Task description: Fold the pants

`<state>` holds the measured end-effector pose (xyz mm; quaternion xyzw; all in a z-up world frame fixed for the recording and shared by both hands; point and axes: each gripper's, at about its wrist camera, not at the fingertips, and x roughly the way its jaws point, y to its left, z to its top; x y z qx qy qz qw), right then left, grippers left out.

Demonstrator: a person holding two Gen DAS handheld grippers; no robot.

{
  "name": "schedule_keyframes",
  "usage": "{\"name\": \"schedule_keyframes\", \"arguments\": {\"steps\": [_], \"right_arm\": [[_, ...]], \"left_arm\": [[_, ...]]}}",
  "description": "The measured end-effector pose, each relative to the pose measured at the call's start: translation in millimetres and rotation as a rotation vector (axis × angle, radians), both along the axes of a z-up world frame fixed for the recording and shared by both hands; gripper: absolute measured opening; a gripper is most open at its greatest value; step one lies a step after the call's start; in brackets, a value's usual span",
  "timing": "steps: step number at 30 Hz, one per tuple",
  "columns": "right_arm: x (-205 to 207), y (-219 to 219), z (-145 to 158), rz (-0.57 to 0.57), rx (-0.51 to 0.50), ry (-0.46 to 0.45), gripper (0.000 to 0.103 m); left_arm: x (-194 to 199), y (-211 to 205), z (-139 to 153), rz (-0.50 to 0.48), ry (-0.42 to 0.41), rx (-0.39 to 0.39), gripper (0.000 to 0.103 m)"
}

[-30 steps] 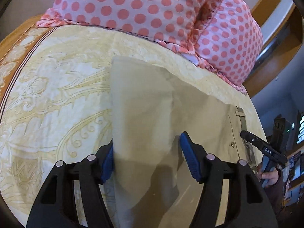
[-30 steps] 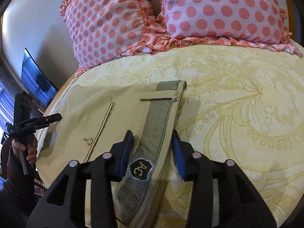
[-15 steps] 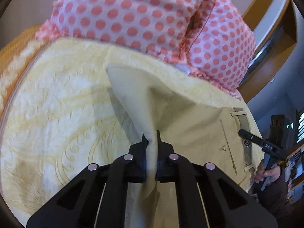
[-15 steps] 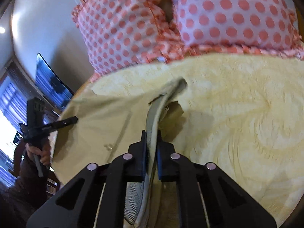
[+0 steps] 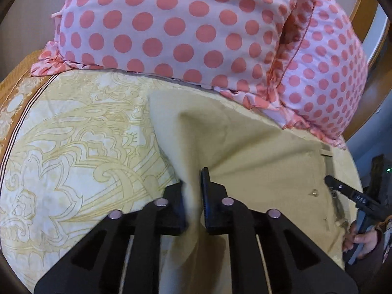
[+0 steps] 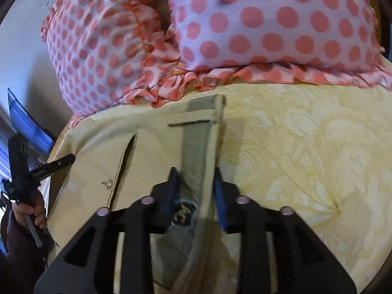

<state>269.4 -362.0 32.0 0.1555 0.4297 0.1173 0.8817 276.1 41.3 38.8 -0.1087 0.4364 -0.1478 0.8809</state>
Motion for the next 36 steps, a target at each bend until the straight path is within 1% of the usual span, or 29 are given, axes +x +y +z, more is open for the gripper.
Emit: {"name": "schedule_keyframes", "arguments": {"steps": [1, 2, 3, 4, 6, 7, 8, 9, 10, 11, 13, 14, 15, 16, 17, 18, 19, 20, 21, 23, 24, 25, 26, 28, 29, 31, 33, 35, 36], "right_arm": [[-6.5, -4.7, 8.0, -0.021, 0.009, -0.02, 0.046], [-12.6, -9.5, 14.5, -0.032, 0.029, -0.043, 0.067], [-22.5, -14.3, 24.0, -0.037, 0.068, -0.08, 0.076], [-36.6, -14.7, 33.9, -0.022, 0.13, -0.126, 0.083], [-53.1, -9.4, 42.4, 0.031, 0.228, -0.16, 0.086], [-60.7, -4.0, 40.9, 0.075, 0.304, -0.149, 0.09], [-62.4, -1.1, 38.3, 0.091, 0.34, -0.136, 0.094], [-63.1, 4.0, 31.9, 0.109, 0.39, -0.109, 0.094], [-62.0, 7.3, 23.0, 0.12, 0.441, -0.074, 0.094], [-59.4, 8.6, 14.6, 0.114, 0.469, -0.034, 0.095], [-54.0, 7.0, -9.2, 0.045, 0.473, 0.056, 0.093], [-55.0, 3.2, -16.9, 0.021, 0.511, 0.057, 0.09], [-58.3, -2.2, -18.7, -0.008, 0.542, 0.04, 0.088], [-58.3, -6.0, -18.9, -0.048, 0.531, 0.06, 0.085], [-59.5, -6.9, -18.1, -0.066, 0.529, 0.066, 0.085], [-65.6, -4.5, -13.5, -0.093, 0.483, 0.069, 0.087], [-72.0, 0.4, -8.4, -0.114, 0.414, 0.067, 0.099], [-82.0, 6.5, -2.1, -0.125, 0.343, 0.053, 0.101], [-97.5, 18.7, 5.4, -0.104, 0.275, 0.006, 0.101], [-122.8, 34.1, 10.1, -0.062, 0.18, -0.051, 0.101], [-134.7, 46.8, 11.2, -0.052, 0.117, -0.077, 0.101], [-149.6, 64.1, 10.3, -0.043, 0.032, -0.106, 0.101], [-160.7, 77.4, 7.2, -0.04, -0.038, -0.127, 0.101], [-180.3, 98.4, -2.6, -0.048, -0.159, -0.157, 0.101], [-189.6, 104.9, -8.2, -0.049, -0.201, -0.171, 0.101], [-203.1, 120.2, -17.2, -0.049, -0.252, -0.2, 0.101], [-208.3, 127.6, -23.1, -0.051, -0.275, -0.209, 0.101], [-210.2, 134.2, -27.8, -0.061, -0.308, -0.219, 0.101], [-213.8, 137.8, -27.9, -0.059, -0.322, -0.227, 0.101]], "left_arm": [[-5.0, 5.9, 4.9, 0.011, -0.007, -0.007, 0.012], [-13.3, 12.3, 12.6, 0.024, -0.029, -0.01, 0.012], [-20.4, 15.3, 18.4, 0.029, -0.049, -0.014, 0.012], [-32.2, 18.2, 27.4, 0.024, -0.084, -0.023, 0.012], [-51.3, 13.6, 38.8, -0.019, -0.126, -0.05, 0.018], [-59.3, 10.0, 41.2, -0.055, -0.128, -0.077, 0.039], [-67.8, 2.9, 40.8, -0.099, -0.118, -0.114, 0.07], [-72.4, -3.5, 38.9, -0.122, -0.112, -0.135, 0.078], [-76.0, -12.5, 33.4, -0.151, -0.092, -0.145, 0.078], [-75.9, -21.9, 26.6, -0.172, -0.063, -0.138, 0.078], [-70.8, -29.8, 13.3, -0.17, -0.016, -0.11, 0.078], [-64.2, -32.5, 1.7, -0.15, 0.024, -0.081, 0.076], [-60.0, -31.5, -5.0, -0.145, 0.035, -0.083, 0.075], [-60.0, -29.5, -4.7, -0.132, 0.005, -0.087, 0.075], [-59.7, -28.2, -4.6, -0.119, 0.017, -0.08, 0.074], [-61.5, -26.7, -3.1, -0.107, 0.019, -0.079, 0.074], [-67.2, -23.3, -0.2, -0.083, 0.012, -0.067, 0.075], [-78.8, -19.3, 5.5, -0.069, -0.01, -0.044, 0.076], [-93.9, -17.6, 11.0, -0.069, -0.039, -0.014, 0.078], [-122.4, -13.6, 17.3, -0.04, -0.096, 0.052, 0.092], [-137.2, -10.8, 19.1, -0.021, -0.123, 0.083, 0.093], [-152.6, -9.0, 20.4, -0.007, -0.15, 0.111, 0.095], [-171.0, -8.9, 18.9, 0.003, -0.175, 0.144, 0.1], [-200.2, -9.0, 11.8, 0.044, -0.211, 0.218, 0.102], [-209.3, -10.1, 8.0, 0.061, -0.217, 0.247, 0.102], [-225.2, -13.8, -2.1, 0.089, -0.222, 0.296, 0.102], [-233.8, -17.3, -9.2, 0.09, -0.228, 0.326, 0.102], [-237.8, -22.6, -16.8, 0.093, -0.233, 0.374, 0.102], [-238.6, -23.6, -19.2, 0.09, -0.23, 0.382, 0.102]]}}
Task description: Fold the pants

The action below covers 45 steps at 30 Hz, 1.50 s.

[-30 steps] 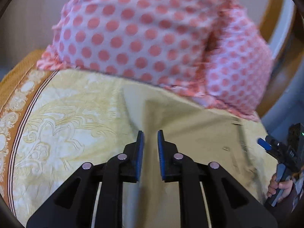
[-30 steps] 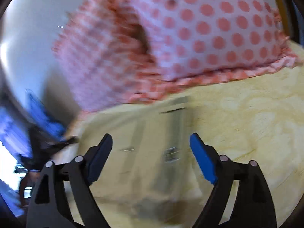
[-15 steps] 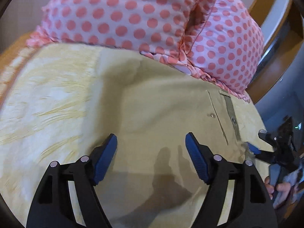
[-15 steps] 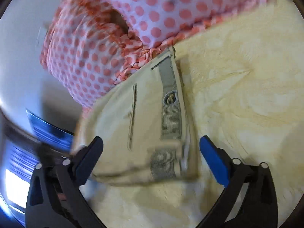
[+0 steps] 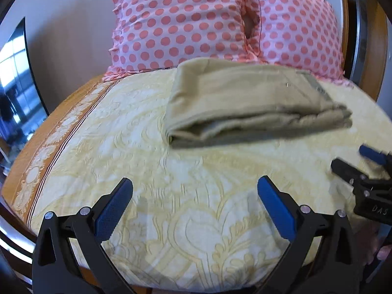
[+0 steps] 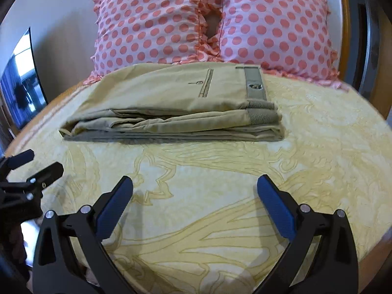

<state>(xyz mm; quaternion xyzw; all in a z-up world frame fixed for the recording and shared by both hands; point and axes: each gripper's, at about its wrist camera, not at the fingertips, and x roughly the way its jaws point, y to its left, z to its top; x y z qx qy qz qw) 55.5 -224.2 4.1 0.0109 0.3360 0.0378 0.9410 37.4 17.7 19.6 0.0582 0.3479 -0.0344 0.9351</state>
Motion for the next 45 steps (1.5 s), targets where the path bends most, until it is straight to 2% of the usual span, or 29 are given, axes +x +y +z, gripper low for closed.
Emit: {"name": "schedule_keyframes", "arguments": {"steps": [5, 11, 45], "right_arm": [[-9.1, 5.4, -6.1, -0.006, -0.033, -0.045, 0.101], [-12.4, 5.7, -8.5, -0.012, -0.04, -0.081, 0.101], [-12.7, 6.4, -8.7, -0.013, -0.043, -0.083, 0.101]], "left_arm": [[-4.3, 9.9, -8.8, 0.013, -0.005, -0.065, 0.102], [-15.1, 6.4, -14.4, 0.031, -0.072, -0.061, 0.102], [-16.3, 5.3, -15.3, 0.031, -0.076, -0.06, 0.102]]}}
